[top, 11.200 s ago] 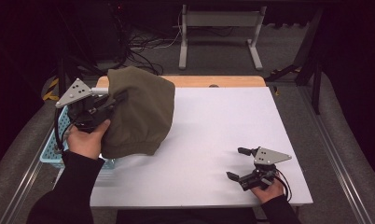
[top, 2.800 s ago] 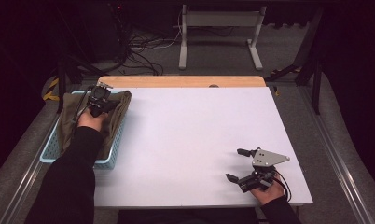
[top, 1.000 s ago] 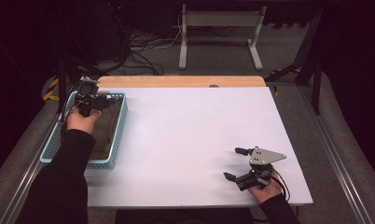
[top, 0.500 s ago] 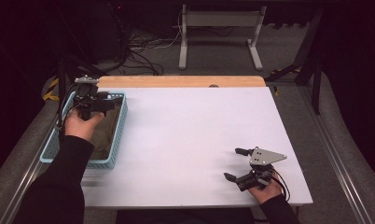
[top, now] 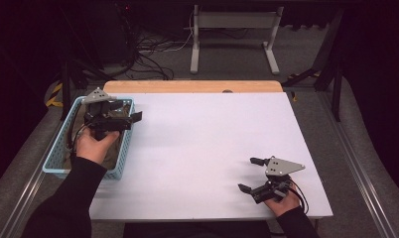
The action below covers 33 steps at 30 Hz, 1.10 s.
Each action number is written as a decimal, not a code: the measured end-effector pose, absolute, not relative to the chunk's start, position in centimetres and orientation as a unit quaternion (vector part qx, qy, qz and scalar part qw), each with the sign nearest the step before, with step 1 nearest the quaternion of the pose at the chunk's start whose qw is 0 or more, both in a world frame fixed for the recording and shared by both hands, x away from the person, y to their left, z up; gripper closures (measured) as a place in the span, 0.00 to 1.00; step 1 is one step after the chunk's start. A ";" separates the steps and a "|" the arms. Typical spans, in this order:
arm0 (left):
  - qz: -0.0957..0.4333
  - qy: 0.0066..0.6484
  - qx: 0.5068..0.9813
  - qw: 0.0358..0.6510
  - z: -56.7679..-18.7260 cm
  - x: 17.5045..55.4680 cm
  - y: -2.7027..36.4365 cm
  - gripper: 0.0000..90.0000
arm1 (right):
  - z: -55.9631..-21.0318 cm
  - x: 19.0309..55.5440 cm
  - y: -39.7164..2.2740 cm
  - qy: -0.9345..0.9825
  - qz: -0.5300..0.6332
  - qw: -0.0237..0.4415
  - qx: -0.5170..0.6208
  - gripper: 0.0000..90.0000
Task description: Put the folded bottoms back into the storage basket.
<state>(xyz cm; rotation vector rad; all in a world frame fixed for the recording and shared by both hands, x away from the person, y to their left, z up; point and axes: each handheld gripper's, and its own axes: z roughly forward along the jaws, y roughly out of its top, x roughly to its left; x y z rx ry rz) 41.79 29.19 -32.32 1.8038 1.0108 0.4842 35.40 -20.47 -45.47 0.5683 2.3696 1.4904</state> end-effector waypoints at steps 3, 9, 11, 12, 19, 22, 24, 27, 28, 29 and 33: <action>0.194 0.403 0.738 0.506 -32.8 41.0 28.6 0.13 | -45.5 35.4 -20.5 0.821 0.516 0.142 0.197 0.02; 0.191 0.368 0.747 0.520 -34.0 39.4 27.0 0.12 | -45.5 35.4 -20.5 0.821 0.517 0.142 0.195 0.02; 0.189 0.359 0.749 0.524 -34.2 38.9 26.5 0.11 | -45.5 35.4 -20.5 0.821 0.518 0.142 0.195 0.02; 0.188 0.353 0.749 0.528 -34.3 38.7 26.3 0.11 | -45.5 35.4 -20.5 0.820 0.518 0.142 0.195 0.02; 0.190 0.323 0.758 0.533 -35.2 37.3 24.6 0.09 | -45.5 35.4 -20.5 0.821 0.518 0.142 0.195 0.02; 0.175 0.318 0.758 0.542 -36.0 36.8 23.9 0.08 | -45.4 35.3 -20.5 0.821 0.519 0.142 0.194 0.02; 0.175 0.314 0.758 0.543 -36.3 36.7 23.7 0.08 | -45.4 35.3 -20.5 0.821 0.519 0.142 0.193 0.02; 0.168 0.311 0.757 0.550 -36.9 36.4 23.2 0.07 | -45.4 35.3 -20.5 0.821 0.519 0.141 0.193 0.02; 0.166 0.311 0.755 0.553 -37.1 36.3 23.1 0.07 | -45.4 35.3 -20.5 0.821 0.519 0.141 0.193 0.02; 0.167 0.310 0.753 0.555 -37.2 36.2 23.0 0.07 | -45.4 35.3 -20.5 0.821 0.519 0.141 0.193 0.02; 0.156 0.309 0.750 0.564 -37.9 36.0 22.7 0.06 | -45.4 35.3 -20.5 0.821 0.519 0.141 0.193 0.02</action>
